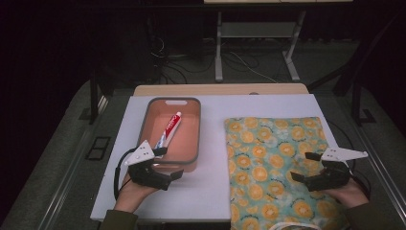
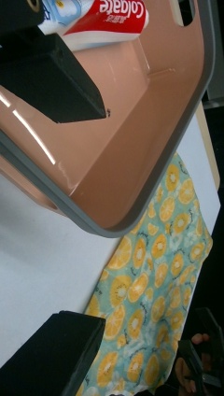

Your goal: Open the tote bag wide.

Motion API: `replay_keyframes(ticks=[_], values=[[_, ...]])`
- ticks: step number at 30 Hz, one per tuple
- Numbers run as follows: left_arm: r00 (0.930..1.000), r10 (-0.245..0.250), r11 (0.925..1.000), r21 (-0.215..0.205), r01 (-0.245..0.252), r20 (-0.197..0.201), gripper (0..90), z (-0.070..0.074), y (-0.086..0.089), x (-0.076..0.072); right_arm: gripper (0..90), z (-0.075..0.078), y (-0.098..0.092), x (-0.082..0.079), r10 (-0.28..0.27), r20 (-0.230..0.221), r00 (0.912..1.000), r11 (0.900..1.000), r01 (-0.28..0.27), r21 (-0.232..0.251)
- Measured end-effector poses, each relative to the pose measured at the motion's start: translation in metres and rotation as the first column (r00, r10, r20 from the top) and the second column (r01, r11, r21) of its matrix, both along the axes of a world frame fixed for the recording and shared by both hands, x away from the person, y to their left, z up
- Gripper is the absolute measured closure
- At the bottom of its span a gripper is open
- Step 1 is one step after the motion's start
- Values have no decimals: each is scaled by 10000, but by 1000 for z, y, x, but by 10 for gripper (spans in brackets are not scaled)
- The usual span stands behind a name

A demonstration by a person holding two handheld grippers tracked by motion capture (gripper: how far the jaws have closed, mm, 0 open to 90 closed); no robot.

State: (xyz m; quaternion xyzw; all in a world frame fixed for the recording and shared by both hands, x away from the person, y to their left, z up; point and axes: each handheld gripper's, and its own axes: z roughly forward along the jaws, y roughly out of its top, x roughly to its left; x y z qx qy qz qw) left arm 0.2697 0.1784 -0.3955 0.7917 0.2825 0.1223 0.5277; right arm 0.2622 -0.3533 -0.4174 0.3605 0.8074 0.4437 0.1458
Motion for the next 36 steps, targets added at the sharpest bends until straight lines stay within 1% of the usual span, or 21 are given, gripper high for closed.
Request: replay_keyframes(ticks=[4,7,10,13,16,18,19,20,24,27,29,31,33,34,36], values=[[10000,-99,9999,-56,99,-7,18,2,-7,-1,38,-1,-1,1,-15,-35,10000,10000,15,28],[9997,-230,9996,-189,230,-9,43,4,-19,-3,37,-3,-1,2,-15,-117,9999,10000,15,39],[9986,-523,9986,70,523,-34,82,5,-36,-7,37,-3,0,2,-22,-109,9999,10000,21,-66],[9951,-985,9951,115,984,56,141,5,-54,-12,37,-3,1,2,-22,-85,10000,9999,21,-115],[9902,-1398,9901,141,1399,-74,167,3,-74,-14,37,-4,1,2,-10,-109,9999,9999,8,-128],[9862,-1643,9859,296,1649,-212,187,0,-88,-15,38,-4,1,3,-26,-137,9999,9999,25,-139],[9862,-1643,9859,296,1649,-212,199,0,-88,-15,37,-5,1,3,-30,-144,9999,9999,28,-139],[9821,-1825,9822,359,1842,-468,212,-5,-101,-16,37,-5,1,3,-22,-138,9999,9999,20,-149],[9761,-1956,9766,713,2027,-951,214,-21,-127,-14,38,-5,1,3,0,-144,9999,9998,-3,-182],[9711,-2037,9700,1088,2174,-1240,209,-32,-144,-12,37,-5,2,3,-5,-134,9999,9998,2,-194],[9673,-2072,9658,1270,2261,-1467,207,-39,-153,-12,37,-6,2,3,1,-145,9999,9997,-4,-224],[9638,-2148,9582,1571,2393,-1578,205,-46,-160,-12,37,-6,2,3,-5,-158,9999,9997,2,-241],[9618,-2138,9550,1708,2426,-1709,206,-51,-165,-12,38,-6,2,3,2,-162,9999,9997,-6,-249],[9601,-2155,9528,1770,2467,-1783,212,-53,-166,-12,37,-6,2,3,0,-166,9999,9997,-5,-253],[9577,-2221,9456,1991,2574,-1831,249,-57,-168,-13,38,-6,2,3,-8,-186,9998,9997,3,-263]])
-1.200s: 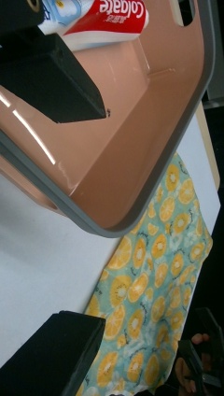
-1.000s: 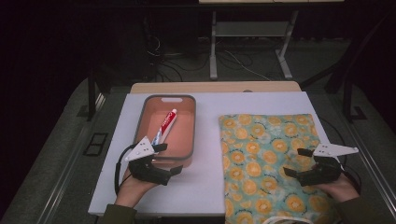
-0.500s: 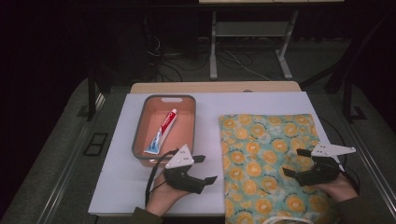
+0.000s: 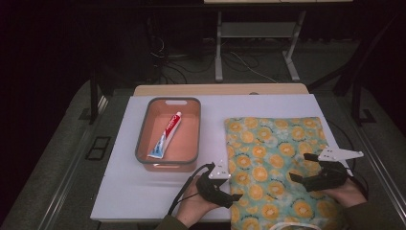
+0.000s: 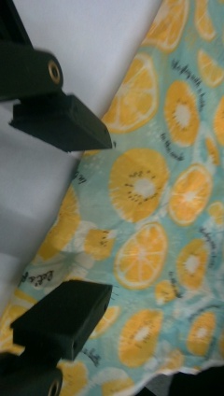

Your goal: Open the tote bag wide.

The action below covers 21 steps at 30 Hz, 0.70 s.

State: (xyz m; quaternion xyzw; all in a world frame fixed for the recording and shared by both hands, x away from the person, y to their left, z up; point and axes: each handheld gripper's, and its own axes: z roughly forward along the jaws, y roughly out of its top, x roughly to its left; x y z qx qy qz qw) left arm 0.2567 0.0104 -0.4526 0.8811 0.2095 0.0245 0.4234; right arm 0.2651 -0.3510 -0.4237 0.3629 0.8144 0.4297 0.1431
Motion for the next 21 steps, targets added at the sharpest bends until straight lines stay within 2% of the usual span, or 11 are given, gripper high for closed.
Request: replay_keyframes(ticks=[2,6,8,11,12,14,17,19,21], values=[[9998,-209,9997,116,209,25,328,-3,-1,-1,37,0,0,0,16,3,10000,10000,-16,-6],[9977,-169,9992,364,145,655,485,-4,-3,-5,37,0,0,0,40,-6,10000,10000,-40,-14],[9969,-95,9991,410,63,783,611,-4,-3,-5,37,-1,0,1,47,8,10000,10000,-47,-15],[9974,-280,9992,298,261,665,852,-4,-4,-3,38,0,1,0,51,-5,10000,10000,-51,-11],[9972,-340,9989,335,318,661,886,-3,-4,-2,38,0,1,0,50,-10,10000,10000,-50,-13],[9974,-267,9990,372,242,672,895,-3,-5,1,37,0,0,0,57,-15,10000,10000,-57,-2],[9943,331,9978,544,-387,1014,897,0,-5,10,37,0,0,0,62,-20,10000,10000,-62,0],[9873,869,9923,759,-975,1332,897,1,-3,19,38,0,0,0,65,-25,10000,10000,-65,-4],[9810,1347,9868,715,-1456,1396,896,-1,-2,28,38,-1,0,0,71,-23,10000,10000,-71,-10]])
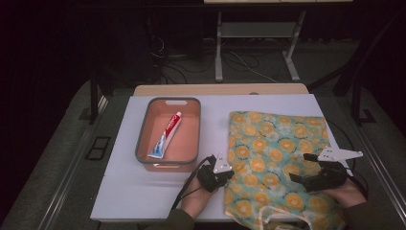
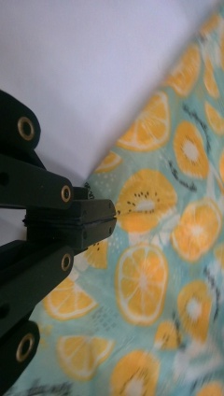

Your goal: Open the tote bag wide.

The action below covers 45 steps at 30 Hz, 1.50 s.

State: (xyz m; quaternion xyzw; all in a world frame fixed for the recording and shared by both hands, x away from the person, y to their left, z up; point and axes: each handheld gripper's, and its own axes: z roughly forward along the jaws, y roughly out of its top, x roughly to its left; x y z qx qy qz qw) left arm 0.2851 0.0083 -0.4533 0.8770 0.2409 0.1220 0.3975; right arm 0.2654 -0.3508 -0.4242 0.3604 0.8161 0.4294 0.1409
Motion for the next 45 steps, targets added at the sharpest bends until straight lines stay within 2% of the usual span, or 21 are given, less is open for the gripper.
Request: replay_keyframes(ticks=[4,5,8,10,14,17,19,22,24,25,26,27,29,30,33,35,36,37,39,42,45], values=[[9997,245,9995,-192,-247,-81,885,-2,1,5,37,0,-1,0,7,6,10000,10000,-7,9],[9994,322,9992,-250,-324,-88,846,0,1,4,38,0,-1,0,-9,6,10000,10000,9,11],[9984,499,9968,-604,-515,-284,617,7,5,1,38,1,-1,-1,-8,0,10000,10000,8,31],[9972,409,9969,-642,-449,-625,505,11,8,-4,37,1,-1,-1,-10,-1,10000,10000,10,43],[9936,60,9981,-595,-128,-1125,392,12,17,-20,38,0,0,-1,46,-10,10000,10000,-46,11],[9917,24,9989,-455,-84,-1289,372,9,18,-27,38,0,0,-1,47,-3,10000,10000,-47,6],[9863,-271,9995,-197,242,-1628,383,5,13,-32,38,0,0,-1,41,-16,10000,10000,-41,5],[9919,-246,9995,163,268,-1249,441,5,10,-36,38,0,0,-1,56,-21,10000,10000,-56,6],[9933,-315,9992,208,340,-1110,614,5,9,-37,38,-1,0,-1,65,-21,10000,10000,-65,-10],[9922,-582,9980,177,605,-1099,703,5,10,-36,37,-1,0,0,67,-43,10000,10000,-67,-18],[9886,-774,9969,64,788,-1292,839,4,10,-35,38,-1,0,0,70,-51,10000,10000,-70,-18],[9879,-821,9966,-10,827,-1316,879,4,9,-34,37,-1,0,0,76,-57,10000,10000,-76,-17],[9870,-912,9958,6,921,-1321,895,4,8,-31,38,-1,1,-1,109,-65,9999,9999,-109,-37],[9895,-859,9960,127,880,-1163,895,5,6,-28,38,-1,1,-1,117,-69,9999,9999,-117,-43],[9971,-326,9994,41,329,-683,896,11,3,-15,38,-1,1,-1,125,-51,9999,9999,-126,-62],[9996,103,9999,-24,-104,-281,895,14,-1,-2,37,-1,2,-1,128,-57,9999,9999,-129,-63],[9996,103,9999,-24,-104,-281,896,14,-1,-2,38,-1,2,-1,127,-67,9999,9999,-128,-77],[9987,466,9983,-335,-472,-204,896,15,-8,12,38,-1,2,-1,129,-83,9999,9999,-129,-76],[9972,732,9953,-622,-739,-138,895,14,-17,24,38,-1,2,-1,132,-83,9999,9999,-133,-69],[9928,1174,9884,-941,-1192,-240,895,8,-29,40,38,-1,2,-1,141,-82,9999,9999,-142,-74],[9875,1509,9802,-1224,-1555,-467,893,5,-31,50,38,-2,2,0,224,-72,9997,9997,-225,-120]])
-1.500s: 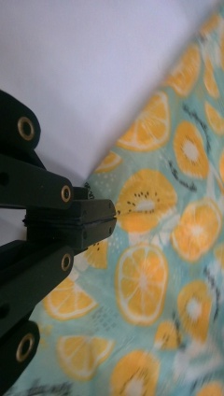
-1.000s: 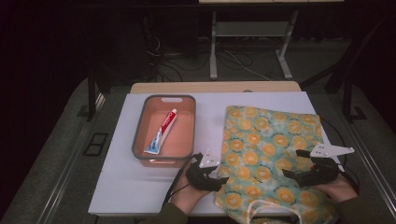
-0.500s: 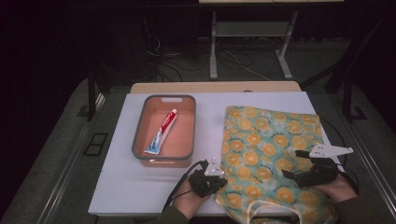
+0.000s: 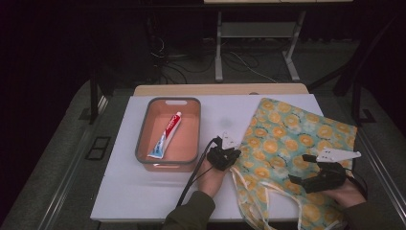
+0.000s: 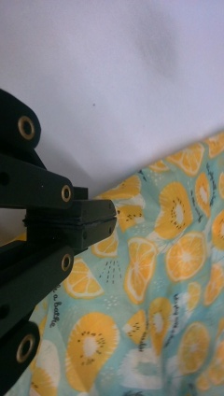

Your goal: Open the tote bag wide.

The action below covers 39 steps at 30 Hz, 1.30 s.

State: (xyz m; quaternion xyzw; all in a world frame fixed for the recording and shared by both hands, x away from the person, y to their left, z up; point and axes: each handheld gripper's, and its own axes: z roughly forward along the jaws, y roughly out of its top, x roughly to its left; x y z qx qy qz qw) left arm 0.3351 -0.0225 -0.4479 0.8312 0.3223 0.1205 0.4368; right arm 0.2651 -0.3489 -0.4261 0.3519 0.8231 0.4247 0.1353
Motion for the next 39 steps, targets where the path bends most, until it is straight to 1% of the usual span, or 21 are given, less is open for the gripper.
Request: replay_keyframes(ticks=[1,3,4,7,8,10,12,14,17,20,21,22,23,27,28,30,31,32,35,37,39], values=[[9999,58,9999,-107,-59,-103,886,0,1,1,38,0,0,0,22,-6,10000,10000,-22,-23],[9999,-58,9999,-136,57,-110,748,4,4,-1,39,0,2,-1,82,-22,10000,9999,-82,-63],[9997,-227,9996,-151,225,-76,689,7,6,-3,65,-1,3,-2,150,-81,9999,9999,-150,-82],[9981,-608,9975,-356,612,101,536,18,13,-14,88,-4,9,-2,546,-345,9979,9981,-555,-269],[9971,-739,9962,-455,746,170,501,22,16,-19,154,-5,13,-3,799,-454,9958,9958,-818,-421],[9926,-1217,9885,-910,1210,-24,435,28,21,-28,166,-7,20,-5,1229,-662,9902,9898,-1272,-647],[9836,-1786,9771,-1213,1746,-230,413,32,26,-38,226,-9,26,-7,1617,-892,9828,9821,-1691,-824],[9787,-2055,9728,-1096,2042,-7,384,35,29,-49,269,-12,31,-8,1891,-1087,9759,9739,-2006,-1067],[9705,-2409,9639,-1141,2404,99,325,37,38,-59,346,-15,35,-10,2207,-1322,9663,9620,-2380,-1337],[9650,-2611,9594,-1045,2620,226,263,38,52,-67,419,-18,38,-12,2495,-1517,9564,9475,-2735,-1660],[9650,-2611,9594,-1045,2620,226,249,38,52,-67,439,-19,39,-12,2579,-1483,9547,9421,-2825,-1804],[9614,-2734,9537,-1214,2750,307,238,40,63,-72,467,-19,40,-13,2598,-1410,9553,9395,-2838,-1919],[9604,-2762,9516,-1298,2787,376,215,42,68,-75,512,-18,41,-13,2642,-1389,9544,9377,-2878,-1946],[9575,-2744,9457,-1553,2855,891,156,56,92,-80,665,-17,42,-14,2780,-1345,9511,9309,-3013,-2067],[9581,-2666,9468,-1572,2807,1052,150,60,98,-79,717,-17,43,-14,2747,-1364,9518,9315,-2986,-2075],[9634,-2382,9492,-1805,2578,1233,141,65,110,-74,815,-16,44,-12,2800,-1345,9505,9289,-3036,-2120],[9667,-2217,9510,-1909,2433,1275,135,67,116,-71,860,-16,44,-11,2717,-1375,9525,9316,-2961,-2110],[9695,-2037,9534,-1975,2281,1361,132,68,121,-69,879,-16,45,-9,2724,-1364,9525,9306,-2968,-2141],[9766,-1466,9688,-1765,1739,1575,107,69,135,-62,885,-15,48,-5,2702,-1417,9523,9302,-2962,-2168],[9807,-1312,9704,-1836,1569,1447,84,67,145,-58,886,-14,51,-2,2708,-1363,9529,9316,-2950,-2122],[9831,-1197,9727,-1822,1441,1384,71,64,152,-55,886,-11,54,2,2632,-1259,9565,9360,-2848,-2069]])
